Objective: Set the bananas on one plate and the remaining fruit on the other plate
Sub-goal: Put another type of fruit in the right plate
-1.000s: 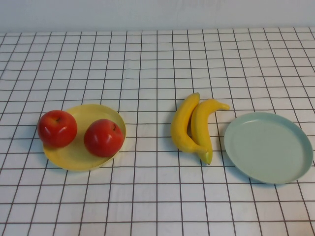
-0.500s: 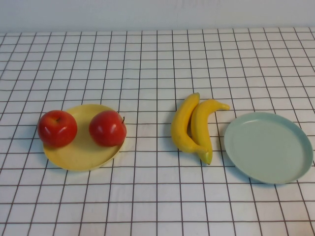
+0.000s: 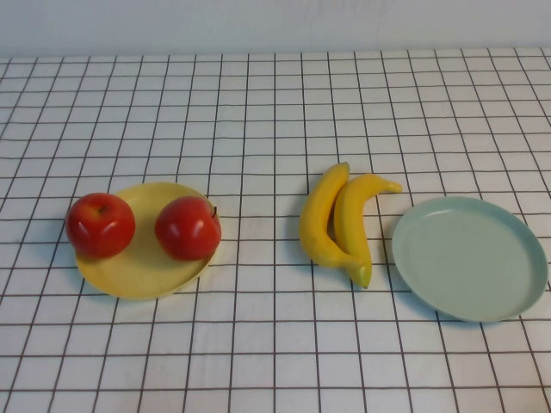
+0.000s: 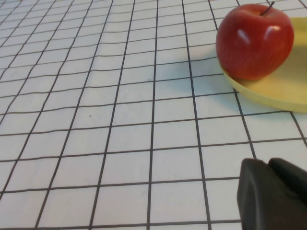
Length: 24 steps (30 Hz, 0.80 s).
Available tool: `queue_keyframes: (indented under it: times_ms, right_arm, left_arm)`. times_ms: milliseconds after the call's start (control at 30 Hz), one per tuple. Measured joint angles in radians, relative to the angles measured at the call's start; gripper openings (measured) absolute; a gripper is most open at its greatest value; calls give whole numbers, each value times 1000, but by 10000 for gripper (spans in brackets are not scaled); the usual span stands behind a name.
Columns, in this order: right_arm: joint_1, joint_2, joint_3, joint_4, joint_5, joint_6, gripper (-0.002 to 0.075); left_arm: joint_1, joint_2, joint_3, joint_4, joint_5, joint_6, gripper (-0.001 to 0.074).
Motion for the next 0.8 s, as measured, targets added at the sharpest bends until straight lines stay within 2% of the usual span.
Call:
queue_keyframes:
  times_ms: [133,200,300,433,500,600,800]
  right_arm:
    - [0,0,0,14,0,0,-17]
    - [0,0,0,106,-13,0,-17]
    - [0,0,0,381,-41,0,-17]
    - [0,0,0,849,-71,0,-17]
    - [0,0,0,1002,-82,0,-17]
    - [0,0,0,1073,-83,0,-17]
    - [0,0,0,1029,-57,0,-17]
  left_arm:
    - [0,0,0,0,0,2,0]
    - [0,0,0,0,0,2,0]
    - [0,0,0,0,0,3,0]
    - [0,0,0,0,0,3,0]
    - [0,0,0,0,0,3,0]
    - [0,0,0,0,0,4,0]
    - [0,0,0,0,0,4,0]
